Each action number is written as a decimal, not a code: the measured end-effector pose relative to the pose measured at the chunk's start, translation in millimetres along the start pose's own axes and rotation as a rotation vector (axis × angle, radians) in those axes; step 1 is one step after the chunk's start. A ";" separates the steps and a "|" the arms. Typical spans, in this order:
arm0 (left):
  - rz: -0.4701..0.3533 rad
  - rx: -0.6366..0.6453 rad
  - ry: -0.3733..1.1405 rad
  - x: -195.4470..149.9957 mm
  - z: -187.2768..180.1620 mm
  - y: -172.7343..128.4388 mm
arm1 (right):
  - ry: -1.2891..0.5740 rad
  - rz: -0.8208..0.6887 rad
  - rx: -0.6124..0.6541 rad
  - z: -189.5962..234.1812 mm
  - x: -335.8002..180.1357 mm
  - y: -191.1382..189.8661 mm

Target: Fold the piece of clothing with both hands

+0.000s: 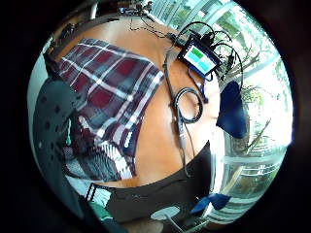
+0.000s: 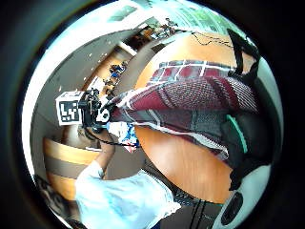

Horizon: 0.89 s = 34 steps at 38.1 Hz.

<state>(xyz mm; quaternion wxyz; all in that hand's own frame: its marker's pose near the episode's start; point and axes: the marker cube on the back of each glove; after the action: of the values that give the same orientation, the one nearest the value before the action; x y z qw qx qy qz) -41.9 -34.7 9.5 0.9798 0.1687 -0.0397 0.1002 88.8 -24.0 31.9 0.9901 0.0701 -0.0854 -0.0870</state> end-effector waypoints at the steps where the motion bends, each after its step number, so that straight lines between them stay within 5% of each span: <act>1: 0.002 -0.011 -0.015 -3.9 -1.1 -10.8 | 0.008 0.010 -0.018 -2.5 2.2 -11.0; 8: 0.027 -0.123 -0.053 -20.9 15.0 -93.1 | 0.060 0.123 -0.144 9.0 27.3 -86.3; 14: 0.082 -0.251 -0.071 -21.3 87.5 -181.1 | 0.149 0.210 -0.278 64.3 63.1 -133.1; 26: -0.052 -0.366 -0.039 -13.5 99.2 -162.8 | 0.312 0.256 -0.358 84.0 68.0 -143.2; 34: -0.081 0.044 -0.066 -25.0 109.4 -158.0 | 0.224 0.410 -0.046 55.4 72.4 -81.0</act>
<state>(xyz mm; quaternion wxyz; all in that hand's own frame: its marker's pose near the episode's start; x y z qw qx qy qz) -38.0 -222.1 58.5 0.9772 0.1947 -0.0632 0.0557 136.0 -123.2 84.9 0.9916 0.0380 0.0144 0.1224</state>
